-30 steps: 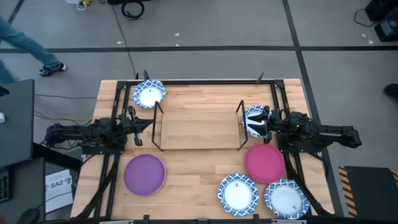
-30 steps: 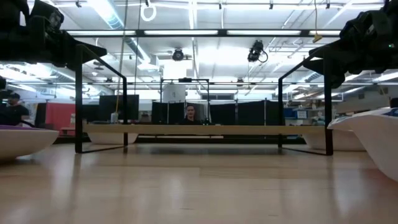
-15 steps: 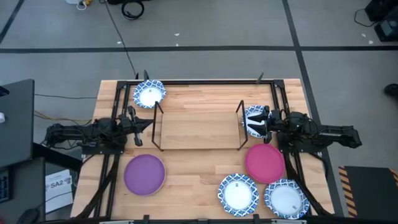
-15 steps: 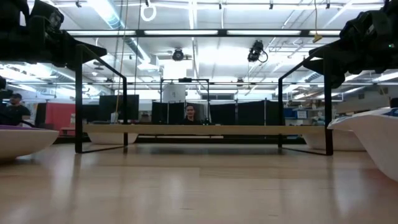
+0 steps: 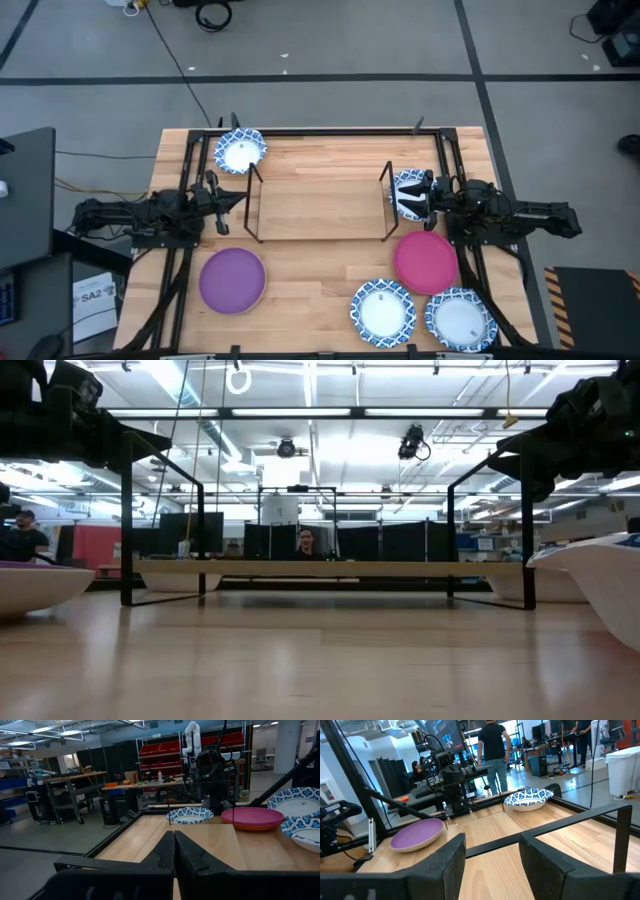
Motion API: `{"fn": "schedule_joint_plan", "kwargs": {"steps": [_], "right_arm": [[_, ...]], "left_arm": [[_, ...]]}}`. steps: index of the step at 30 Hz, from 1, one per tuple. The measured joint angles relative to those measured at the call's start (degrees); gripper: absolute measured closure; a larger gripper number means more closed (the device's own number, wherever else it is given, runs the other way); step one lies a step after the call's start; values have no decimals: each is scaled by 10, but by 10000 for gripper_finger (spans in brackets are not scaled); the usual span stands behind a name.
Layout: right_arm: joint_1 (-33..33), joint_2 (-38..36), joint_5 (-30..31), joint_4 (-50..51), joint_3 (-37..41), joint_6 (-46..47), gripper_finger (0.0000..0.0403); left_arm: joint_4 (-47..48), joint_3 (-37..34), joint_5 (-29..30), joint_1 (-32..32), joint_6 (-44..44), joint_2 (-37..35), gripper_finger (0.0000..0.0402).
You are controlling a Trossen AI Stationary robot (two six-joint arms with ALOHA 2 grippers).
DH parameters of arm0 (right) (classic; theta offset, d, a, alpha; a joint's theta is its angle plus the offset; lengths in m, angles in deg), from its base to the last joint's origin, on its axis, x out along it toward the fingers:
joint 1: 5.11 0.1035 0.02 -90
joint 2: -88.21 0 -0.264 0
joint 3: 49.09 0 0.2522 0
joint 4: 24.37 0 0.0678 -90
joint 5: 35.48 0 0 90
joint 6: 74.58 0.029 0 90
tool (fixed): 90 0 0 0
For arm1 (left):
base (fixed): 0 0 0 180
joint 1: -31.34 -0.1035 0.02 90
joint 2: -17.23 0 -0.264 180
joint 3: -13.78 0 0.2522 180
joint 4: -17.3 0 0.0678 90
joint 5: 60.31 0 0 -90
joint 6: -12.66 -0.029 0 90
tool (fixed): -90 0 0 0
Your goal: Place and stack plates onto a shelf
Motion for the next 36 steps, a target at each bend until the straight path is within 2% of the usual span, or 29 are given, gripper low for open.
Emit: {"fn": "schedule_joint_plan", "kwargs": {"steps": [16, 24, 33, 36], "right_arm": [[0, 0, 0, 0, 0, 2, 212], [0, 0, 0, -2, 0, 45, 212], [0, 0, 0, -99, 0, 31, 212], [0, 0, 10, -98, -12, 23, 212]], "left_arm": [[0, 0, 0, 0, 0, 0, 397], [0, 0, 0, 0, 0, 0, 397], [0, 0, 0, 0, 0, 0, 397], [0, 0, 0, 0, 0, 0, 397]]}}
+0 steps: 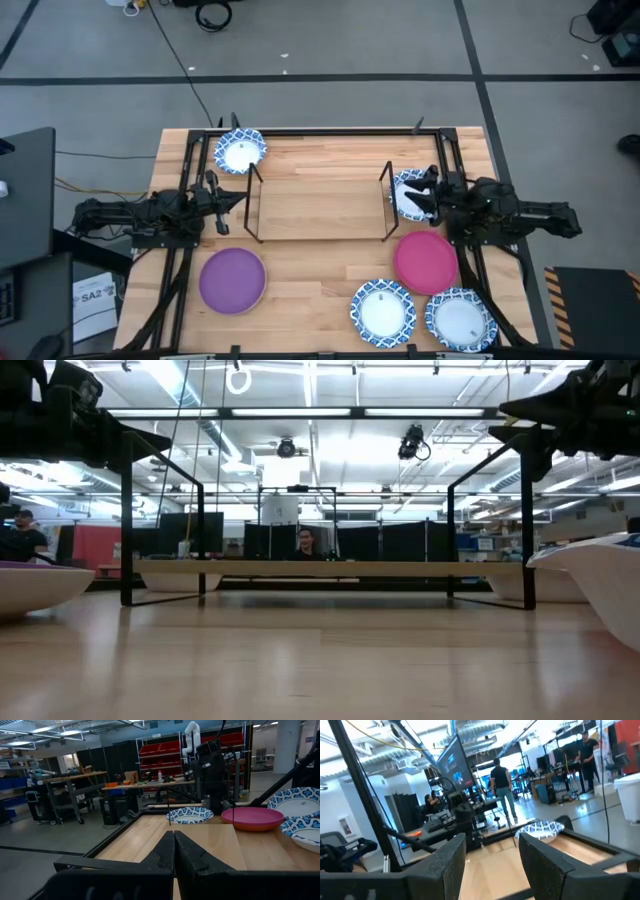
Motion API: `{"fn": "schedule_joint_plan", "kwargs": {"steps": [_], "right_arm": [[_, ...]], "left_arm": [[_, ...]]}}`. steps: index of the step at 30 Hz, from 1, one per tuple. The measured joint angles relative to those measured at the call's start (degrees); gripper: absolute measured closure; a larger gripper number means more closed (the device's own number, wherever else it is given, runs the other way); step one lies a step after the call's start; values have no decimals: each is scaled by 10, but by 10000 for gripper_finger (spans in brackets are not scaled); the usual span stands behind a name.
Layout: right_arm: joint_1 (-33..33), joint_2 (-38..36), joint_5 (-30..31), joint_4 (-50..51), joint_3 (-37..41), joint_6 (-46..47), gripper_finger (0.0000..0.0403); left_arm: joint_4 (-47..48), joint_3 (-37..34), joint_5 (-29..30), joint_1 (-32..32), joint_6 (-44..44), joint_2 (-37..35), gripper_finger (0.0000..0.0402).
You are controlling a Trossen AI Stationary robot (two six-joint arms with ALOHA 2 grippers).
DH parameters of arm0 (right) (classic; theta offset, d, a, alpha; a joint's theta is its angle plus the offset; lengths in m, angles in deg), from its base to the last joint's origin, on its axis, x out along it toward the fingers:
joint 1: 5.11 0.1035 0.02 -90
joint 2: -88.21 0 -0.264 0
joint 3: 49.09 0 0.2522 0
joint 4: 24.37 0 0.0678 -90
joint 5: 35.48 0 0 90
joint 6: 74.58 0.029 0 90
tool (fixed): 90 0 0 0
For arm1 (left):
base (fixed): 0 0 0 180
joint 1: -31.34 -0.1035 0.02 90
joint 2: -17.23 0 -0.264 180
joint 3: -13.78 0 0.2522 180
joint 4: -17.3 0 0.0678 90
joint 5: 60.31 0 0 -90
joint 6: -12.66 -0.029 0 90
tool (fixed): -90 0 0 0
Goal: Place and stack plates onto a shelf
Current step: Put the white-blue patterned bowl on the shelf
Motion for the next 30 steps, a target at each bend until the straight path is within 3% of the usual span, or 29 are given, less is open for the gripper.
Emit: {"fn": "schedule_joint_plan", "kwargs": {"steps": [10, 17, 30], "right_arm": [[0, 8, 130, 74, -76, -55, 212], [-4, 37, 242, 183, -137, -67, 212], [-86, 198, 241, 240, -229, -57, 212]], "left_arm": [[0, 0, 0, 0, 0, 0, 397], [0, 0, 0, 0, 0, 0, 397], [0, 0, 0, 0, 0, 0, 397]]}}
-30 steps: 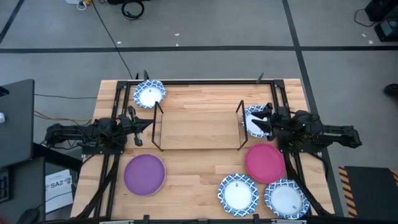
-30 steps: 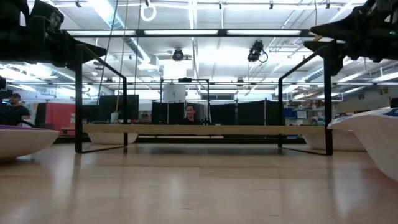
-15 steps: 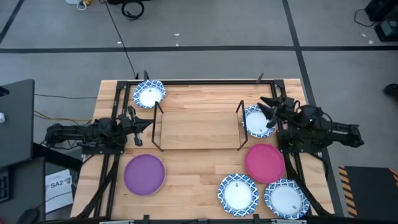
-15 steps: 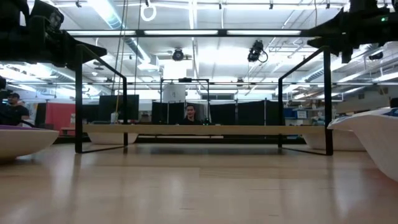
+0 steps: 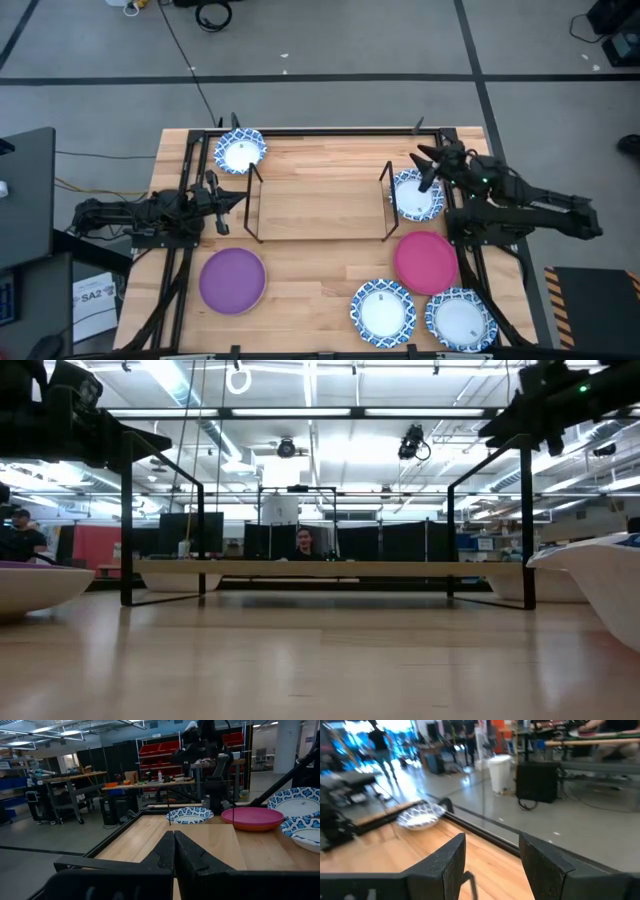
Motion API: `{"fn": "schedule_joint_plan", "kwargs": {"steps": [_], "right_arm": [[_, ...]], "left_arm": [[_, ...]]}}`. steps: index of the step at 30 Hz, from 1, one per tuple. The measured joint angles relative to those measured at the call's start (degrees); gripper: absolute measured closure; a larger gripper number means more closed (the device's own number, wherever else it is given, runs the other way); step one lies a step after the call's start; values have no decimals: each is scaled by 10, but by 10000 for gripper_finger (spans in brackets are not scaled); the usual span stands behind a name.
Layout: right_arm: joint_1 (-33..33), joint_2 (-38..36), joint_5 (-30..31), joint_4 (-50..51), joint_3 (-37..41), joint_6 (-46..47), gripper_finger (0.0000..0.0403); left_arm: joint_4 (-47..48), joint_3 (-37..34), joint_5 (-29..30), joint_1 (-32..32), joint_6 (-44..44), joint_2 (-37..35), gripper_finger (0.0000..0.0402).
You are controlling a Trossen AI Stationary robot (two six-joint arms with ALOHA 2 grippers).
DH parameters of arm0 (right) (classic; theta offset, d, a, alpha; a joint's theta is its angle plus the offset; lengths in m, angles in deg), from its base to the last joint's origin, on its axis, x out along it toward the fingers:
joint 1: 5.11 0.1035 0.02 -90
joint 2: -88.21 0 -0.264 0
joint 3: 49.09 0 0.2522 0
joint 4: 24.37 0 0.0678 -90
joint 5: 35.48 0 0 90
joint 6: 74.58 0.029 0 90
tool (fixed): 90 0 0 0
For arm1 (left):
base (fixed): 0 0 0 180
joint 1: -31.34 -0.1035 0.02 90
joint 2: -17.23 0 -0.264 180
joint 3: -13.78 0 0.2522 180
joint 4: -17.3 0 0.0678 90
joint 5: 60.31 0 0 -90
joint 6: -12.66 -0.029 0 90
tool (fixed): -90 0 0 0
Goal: Place and stack plates onto a shelf
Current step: Put the white-blue patterned bowl on the shelf
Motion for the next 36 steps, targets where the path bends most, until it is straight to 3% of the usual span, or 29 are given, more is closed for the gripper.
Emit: {"fn": "schedule_joint_plan", "kwargs": {"steps": [5, 20, 28, 36], "right_arm": [[-60, 67, -10, 79, -60, -4, 212], [-273, 223, -209, 239, -225, -78, 212], [-371, 321, -300, 276, -246, -134, 212], [-429, 412, -318, 292, -247, -182, 212]], "left_arm": [[0, 0, 0, 0, 0, 0, 397], [0, 0, 0, 0, 0, 0, 397], [0, 0, 0, 0, 0, 0, 397], [0, 0, 0, 0, 0, 0, 397]]}}
